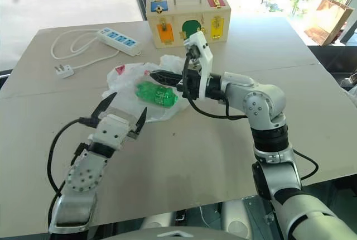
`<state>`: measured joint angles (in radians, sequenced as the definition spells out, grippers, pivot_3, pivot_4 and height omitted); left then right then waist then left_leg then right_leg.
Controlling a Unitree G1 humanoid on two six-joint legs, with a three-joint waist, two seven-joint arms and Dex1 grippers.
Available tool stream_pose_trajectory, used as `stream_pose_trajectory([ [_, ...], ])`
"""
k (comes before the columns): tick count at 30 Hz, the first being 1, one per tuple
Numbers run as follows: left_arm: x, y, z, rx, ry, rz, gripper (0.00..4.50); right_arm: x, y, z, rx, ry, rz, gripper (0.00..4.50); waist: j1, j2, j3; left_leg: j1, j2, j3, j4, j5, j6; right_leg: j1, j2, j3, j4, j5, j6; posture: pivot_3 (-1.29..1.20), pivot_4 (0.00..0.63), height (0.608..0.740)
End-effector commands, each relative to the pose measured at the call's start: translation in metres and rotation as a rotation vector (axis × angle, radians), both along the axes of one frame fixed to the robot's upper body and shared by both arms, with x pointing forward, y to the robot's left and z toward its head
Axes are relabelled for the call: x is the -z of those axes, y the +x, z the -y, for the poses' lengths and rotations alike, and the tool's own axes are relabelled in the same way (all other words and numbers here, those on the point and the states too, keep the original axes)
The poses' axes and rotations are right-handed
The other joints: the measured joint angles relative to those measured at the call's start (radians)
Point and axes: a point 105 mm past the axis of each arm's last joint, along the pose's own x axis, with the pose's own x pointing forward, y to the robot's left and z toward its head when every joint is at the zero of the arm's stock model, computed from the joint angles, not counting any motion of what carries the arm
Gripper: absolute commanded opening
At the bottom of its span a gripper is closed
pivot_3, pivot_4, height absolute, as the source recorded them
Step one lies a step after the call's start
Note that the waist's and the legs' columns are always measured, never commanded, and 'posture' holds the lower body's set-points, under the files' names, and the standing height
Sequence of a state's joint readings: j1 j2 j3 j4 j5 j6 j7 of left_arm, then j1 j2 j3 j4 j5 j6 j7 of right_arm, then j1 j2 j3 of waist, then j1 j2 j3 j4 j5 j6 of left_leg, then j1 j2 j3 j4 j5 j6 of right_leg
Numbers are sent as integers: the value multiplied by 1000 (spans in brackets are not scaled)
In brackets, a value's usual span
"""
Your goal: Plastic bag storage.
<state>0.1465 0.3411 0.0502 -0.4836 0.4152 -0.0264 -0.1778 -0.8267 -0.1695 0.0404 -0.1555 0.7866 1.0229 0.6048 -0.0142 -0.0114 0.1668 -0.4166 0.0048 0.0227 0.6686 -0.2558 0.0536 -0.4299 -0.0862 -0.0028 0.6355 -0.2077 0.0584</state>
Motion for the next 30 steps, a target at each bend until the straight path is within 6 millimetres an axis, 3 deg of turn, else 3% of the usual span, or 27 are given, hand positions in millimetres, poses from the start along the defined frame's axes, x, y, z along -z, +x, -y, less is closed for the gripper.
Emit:
stream_pose_trajectory([
  [1,-16,-6,4,-44,125,136,4477,-5,-2,2,7,7,36,0,0,0,0,0,0,0,0,0,0,0,0,0,0,0,0,0,150,740],
  [7,7,-15,18,37,201,73,4477,-3,0,4,24,-2,36,0,-1,0,0,-1,0,0,-1,0,0,-1,-1,0,-1,0,0,0,150,740],
  [11,14,-8,12,9,253,52,4477,-3,0,4,26,-3,38,0,-1,0,0,-1,0,-1,-1,0,0,0,-2,0,0,-2,-3,0,150,740],
  [16,13,9,-9,-113,277,31,4477,-4,1,3,29,1,42,0,-1,0,0,-1,0,-1,-1,0,0,-1,-2,-1,-1,0,0,0,150,740],
  [19,10,7,-14,-149,188,30,4477,-4,1,3,31,3,43,0,-3,0,0,-1,0,-1,-1,0,0,-1,-2,0,-1,0,0,0,150,740],
  [23,-3,5,-51,-329,-65,56,4477,-2,1,3,33,2,42,0,-3,0,0,-2,0,-1,-1,0,0,-1,-2,-1,-1,0,0,0,150,740],
  [30,-29,-12,-83,-421,-137,207,4477,-1,2,2,29,2,40,0,-2,0,0,-2,0,-2,-1,0,0,-1,-3,-1,-1,0,0,0,150,740],
])
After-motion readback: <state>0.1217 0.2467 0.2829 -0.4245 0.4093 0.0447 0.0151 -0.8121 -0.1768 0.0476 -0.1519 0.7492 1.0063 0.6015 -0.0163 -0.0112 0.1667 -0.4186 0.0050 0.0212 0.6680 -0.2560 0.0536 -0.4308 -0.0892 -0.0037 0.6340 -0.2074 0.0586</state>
